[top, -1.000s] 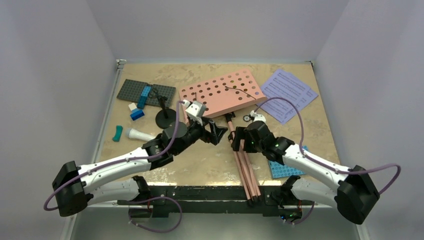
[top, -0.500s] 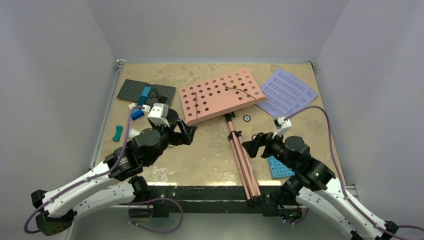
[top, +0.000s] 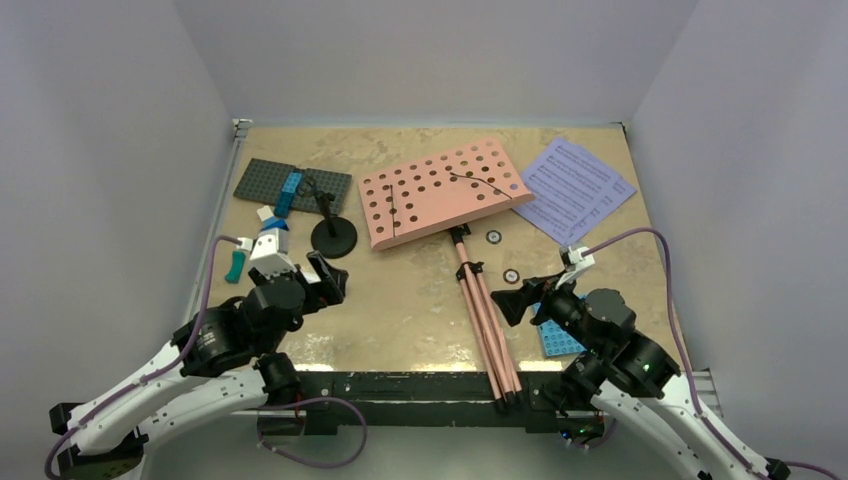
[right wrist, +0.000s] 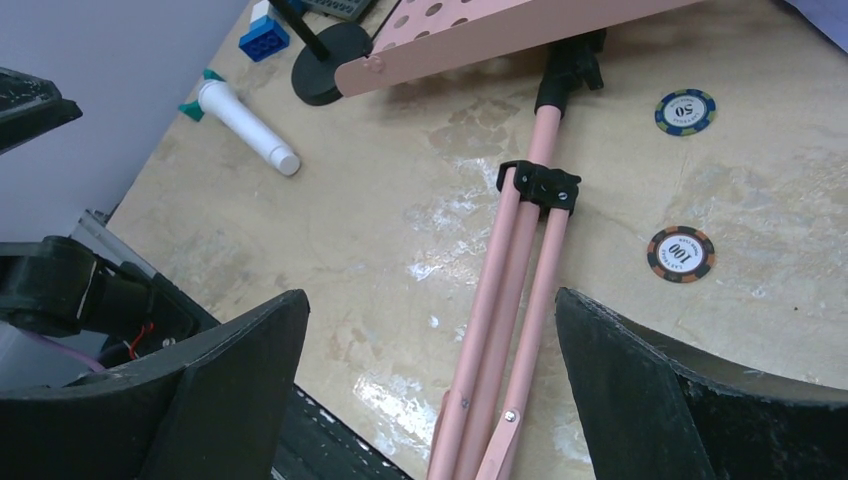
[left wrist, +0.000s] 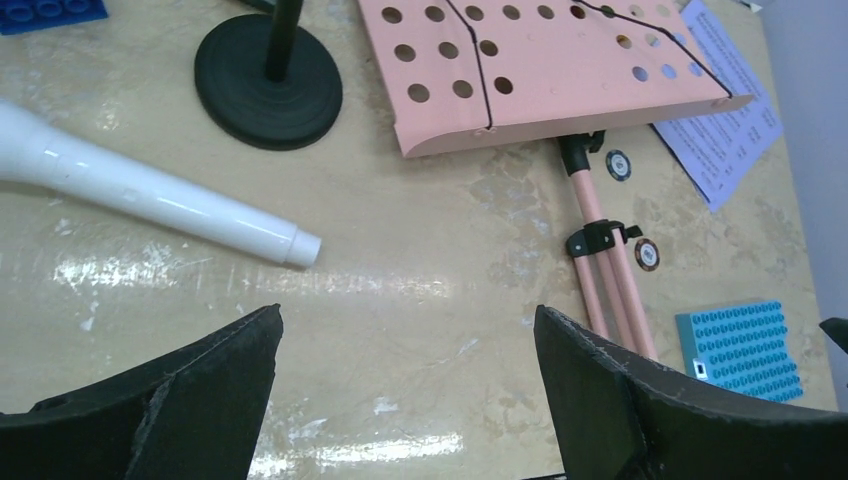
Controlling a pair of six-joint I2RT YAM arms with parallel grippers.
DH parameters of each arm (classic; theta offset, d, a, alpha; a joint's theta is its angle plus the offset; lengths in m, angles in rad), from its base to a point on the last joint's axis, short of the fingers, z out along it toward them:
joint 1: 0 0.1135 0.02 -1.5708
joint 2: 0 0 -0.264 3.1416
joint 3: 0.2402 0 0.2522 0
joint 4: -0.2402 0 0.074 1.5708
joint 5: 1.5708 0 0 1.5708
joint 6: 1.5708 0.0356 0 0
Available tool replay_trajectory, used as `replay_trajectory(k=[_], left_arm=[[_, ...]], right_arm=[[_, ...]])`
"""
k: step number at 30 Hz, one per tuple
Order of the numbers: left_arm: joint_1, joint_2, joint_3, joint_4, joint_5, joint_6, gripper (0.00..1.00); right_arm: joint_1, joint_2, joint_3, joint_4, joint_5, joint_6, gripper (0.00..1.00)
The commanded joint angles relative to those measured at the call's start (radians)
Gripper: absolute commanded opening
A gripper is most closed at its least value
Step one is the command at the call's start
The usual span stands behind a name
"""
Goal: Pack up the instrument practice props
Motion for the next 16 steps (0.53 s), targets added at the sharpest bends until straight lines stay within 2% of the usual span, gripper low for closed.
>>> replay_trajectory(k=[1,16], left_arm=[[-0.003,0.002,0.044,-0.135,-0.049,-0.107,1.0],[-0.003,-0.033,0.017,-0.12,-0.025,-0.079,0.99]], right_arm=[[0.004,0.008,0.037,0.008,0.022,-0.023,0.99],[0.004,0.054,0.04,0.024,0.033,-0.017,0.99]])
